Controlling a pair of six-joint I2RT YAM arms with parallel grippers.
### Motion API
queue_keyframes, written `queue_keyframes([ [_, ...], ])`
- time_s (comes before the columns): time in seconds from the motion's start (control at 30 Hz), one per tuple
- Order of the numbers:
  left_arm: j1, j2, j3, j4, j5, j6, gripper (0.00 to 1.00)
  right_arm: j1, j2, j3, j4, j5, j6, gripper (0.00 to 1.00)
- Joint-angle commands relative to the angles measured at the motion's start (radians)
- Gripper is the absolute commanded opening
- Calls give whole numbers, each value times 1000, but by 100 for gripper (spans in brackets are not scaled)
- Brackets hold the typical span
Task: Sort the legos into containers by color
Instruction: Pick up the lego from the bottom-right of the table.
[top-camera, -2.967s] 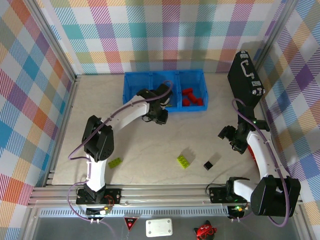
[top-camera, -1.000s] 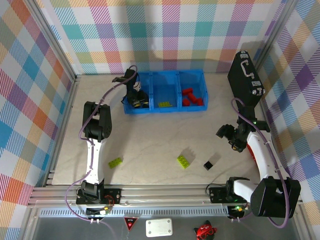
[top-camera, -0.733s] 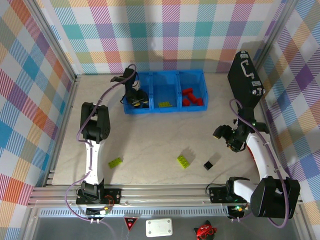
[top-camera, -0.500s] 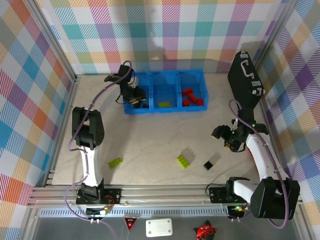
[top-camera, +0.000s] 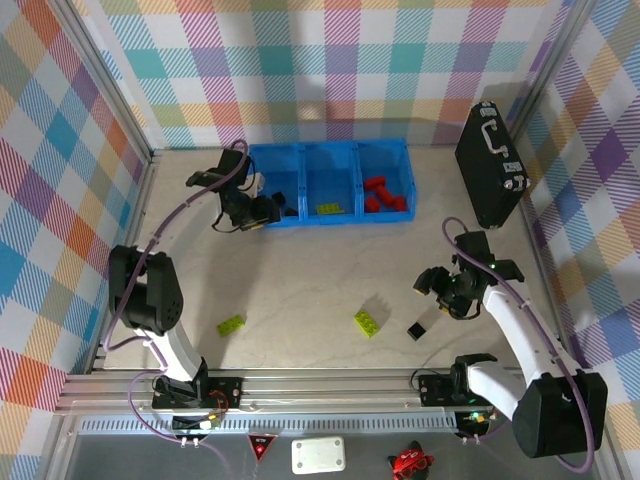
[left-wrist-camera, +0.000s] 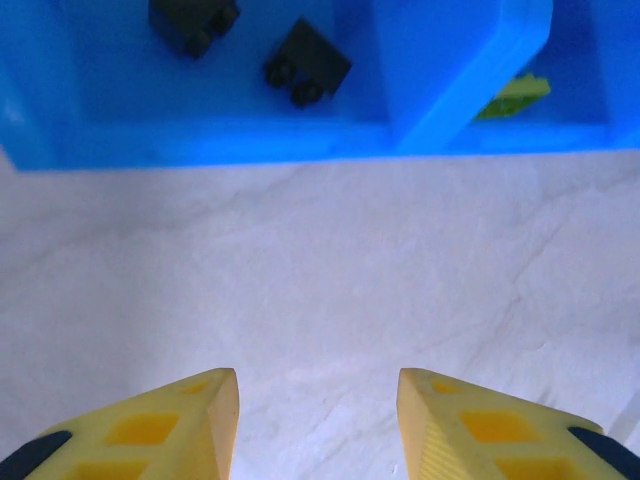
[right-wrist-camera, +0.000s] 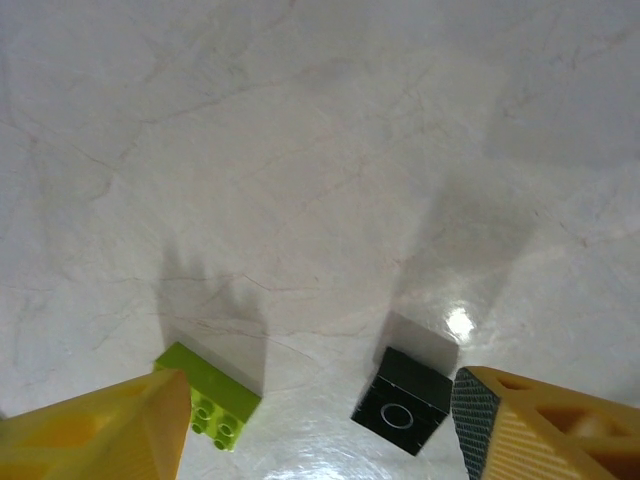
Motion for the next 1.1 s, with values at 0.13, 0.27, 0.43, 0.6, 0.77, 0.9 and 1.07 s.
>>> queue_keyframes([
  [0.13, 2, -172, -158, -23, -33, 100, 46, 123, -2, -45, -80, 119, 168, 71],
  [0.27, 0, -215, -209, -21, -52, 132, 46, 195, 17, -50, -95, 159, 209, 72],
  [0.43, -2, -232, -227, -15, -47, 156, 46, 277, 58, -54, -95, 204, 295, 72],
  [0.6, -2, -232, -224, -14, -62, 180, 46, 329, 108, -59, -60, 204, 357, 71],
  [0.77, -2, -224, -244, 0, -58, 193, 46, 369, 152, -75, -26, 204, 391, 70],
  [0.9, -3, -218, -243, -3, -60, 193, 46, 390, 183, -101, 14, 194, 410, 69],
  [1.07, -2, -226, -247, 0, -65, 192, 46, 401, 209, -116, 30, 197, 417, 65],
])
